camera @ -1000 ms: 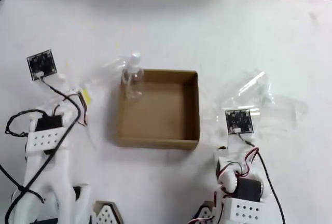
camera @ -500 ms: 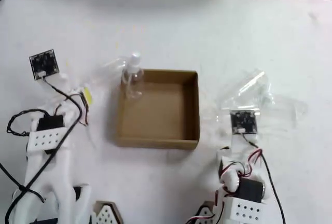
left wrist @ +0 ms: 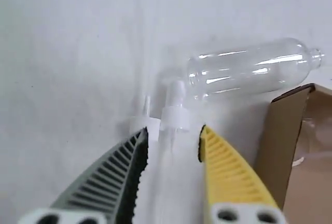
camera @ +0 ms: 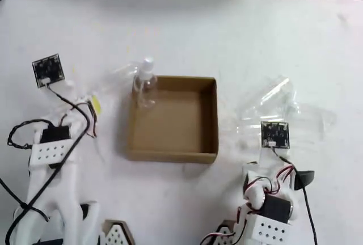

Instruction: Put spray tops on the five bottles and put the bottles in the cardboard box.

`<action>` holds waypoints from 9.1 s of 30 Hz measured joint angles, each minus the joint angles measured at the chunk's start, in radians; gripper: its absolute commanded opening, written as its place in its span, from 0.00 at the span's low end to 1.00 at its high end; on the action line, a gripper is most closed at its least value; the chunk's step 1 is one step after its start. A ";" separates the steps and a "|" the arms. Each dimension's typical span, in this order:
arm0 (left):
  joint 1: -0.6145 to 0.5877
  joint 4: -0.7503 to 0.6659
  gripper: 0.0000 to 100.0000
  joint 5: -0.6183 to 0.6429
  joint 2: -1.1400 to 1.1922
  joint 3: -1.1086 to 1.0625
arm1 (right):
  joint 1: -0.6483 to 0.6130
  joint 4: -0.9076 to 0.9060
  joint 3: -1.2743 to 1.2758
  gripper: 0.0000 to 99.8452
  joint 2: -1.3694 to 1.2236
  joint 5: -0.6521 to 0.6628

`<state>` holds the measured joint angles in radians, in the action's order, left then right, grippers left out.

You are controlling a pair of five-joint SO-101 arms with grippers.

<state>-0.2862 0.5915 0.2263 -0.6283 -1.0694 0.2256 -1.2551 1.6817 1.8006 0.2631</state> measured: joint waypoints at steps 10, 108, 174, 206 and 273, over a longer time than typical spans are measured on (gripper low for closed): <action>0.000 0.000 0.15 0.000 0.000 0.000 | 0.003 0.000 0.000 0.39 0.000 0.000; -0.037 -0.008 0.16 -0.101 0.000 0.017 | 0.002 0.000 0.000 0.25 0.000 0.002; 0.124 1.174 0.04 -0.967 1.976 2.685 | 0.002 0.000 0.000 0.25 0.000 0.002; 0.147 1.152 0.04 -0.396 -0.021 1.281 | 0.002 0.000 0.000 0.25 0.000 0.002; 0.404 0.173 0.04 -0.147 -1.192 -0.295 | -0.017 0.006 0.000 0.05 0.000 0.005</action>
<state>0.1174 0.7649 0.0790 -1.8205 -1.3640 0.2087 -1.2490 1.6817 1.8006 0.2677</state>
